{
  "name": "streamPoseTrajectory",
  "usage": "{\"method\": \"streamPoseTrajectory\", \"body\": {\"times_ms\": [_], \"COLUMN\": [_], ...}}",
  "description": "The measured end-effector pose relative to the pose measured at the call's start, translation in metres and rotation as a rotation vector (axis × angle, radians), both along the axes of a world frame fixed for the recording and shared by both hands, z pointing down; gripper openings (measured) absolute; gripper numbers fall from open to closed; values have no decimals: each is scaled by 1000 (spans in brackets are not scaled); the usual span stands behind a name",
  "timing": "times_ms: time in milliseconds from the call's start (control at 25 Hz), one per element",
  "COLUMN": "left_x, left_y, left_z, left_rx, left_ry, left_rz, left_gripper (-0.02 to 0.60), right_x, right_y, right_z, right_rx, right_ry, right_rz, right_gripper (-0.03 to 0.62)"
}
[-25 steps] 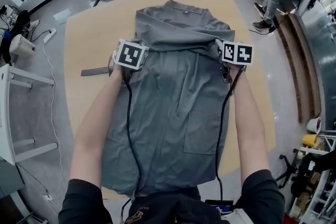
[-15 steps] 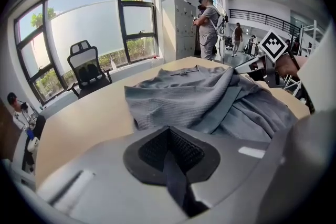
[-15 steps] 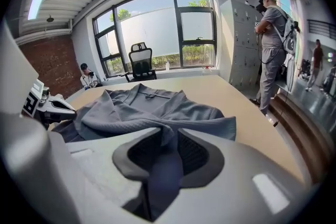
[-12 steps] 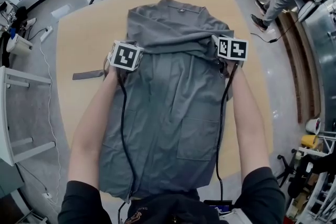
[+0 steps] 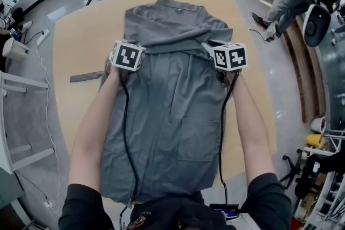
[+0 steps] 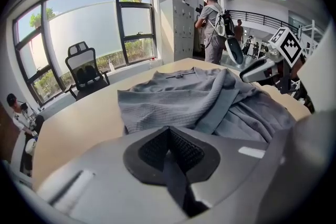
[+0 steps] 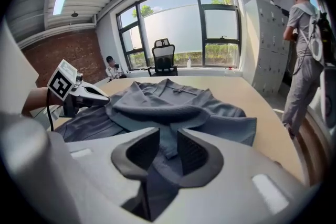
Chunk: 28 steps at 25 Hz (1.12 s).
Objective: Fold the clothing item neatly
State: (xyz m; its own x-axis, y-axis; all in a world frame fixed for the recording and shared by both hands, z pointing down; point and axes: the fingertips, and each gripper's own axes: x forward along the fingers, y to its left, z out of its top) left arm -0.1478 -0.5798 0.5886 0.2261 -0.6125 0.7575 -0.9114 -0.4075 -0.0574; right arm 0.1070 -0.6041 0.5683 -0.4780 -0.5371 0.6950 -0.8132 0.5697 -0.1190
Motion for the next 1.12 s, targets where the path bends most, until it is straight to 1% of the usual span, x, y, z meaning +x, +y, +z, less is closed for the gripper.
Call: {"method": "streamPoseTrajectory", "body": {"times_ms": [120, 280, 320, 360, 400, 560, 680, 800, 920, 1040, 1120], "left_x": [5, 11, 10, 9, 7, 2, 11, 18, 19, 18, 16], "left_y": [0, 6, 7, 8, 9, 9, 11, 13, 19, 24, 29], "left_z": [0, -1, -1, -1, -2, 1, 1, -2, 1, 4, 5], "left_rx": [-2, -5, -8, -7, -6, -18, -20, -18, -32, -43, -49], "left_ry": [14, 25, 27, 26, 23, 20, 29, 34, 35, 25, 17], "left_rz": [-2, 11, 11, 12, 12, -4, 10, 27, 28, 33, 29], "left_gripper": [8, 8, 8, 8, 8, 8, 8, 8, 8, 8, 8], "right_x": [-10, -10, -8, -7, -7, -9, -8, -3, 4, 10, 11], "right_y": [6, 8, 9, 9, 10, 21, 33, 46, 63, 72, 75], "right_z": [16, 42, 45, 43, 39, 14, 5, 0, 12, 38, 43], "right_rx": [-44, -106, -116, -118, -112, -58, -51, -48, -65, -114, -130], "right_ry": [9, 55, 65, 68, 66, 62, 42, 45, 70, 115, 108], "right_rz": [-36, -36, -35, -36, -42, -96, -114, -110, -99, -90, -88], "right_gripper": [107, 100, 50, 14, 8, 5, 5, 5, 5, 8, 12]}}
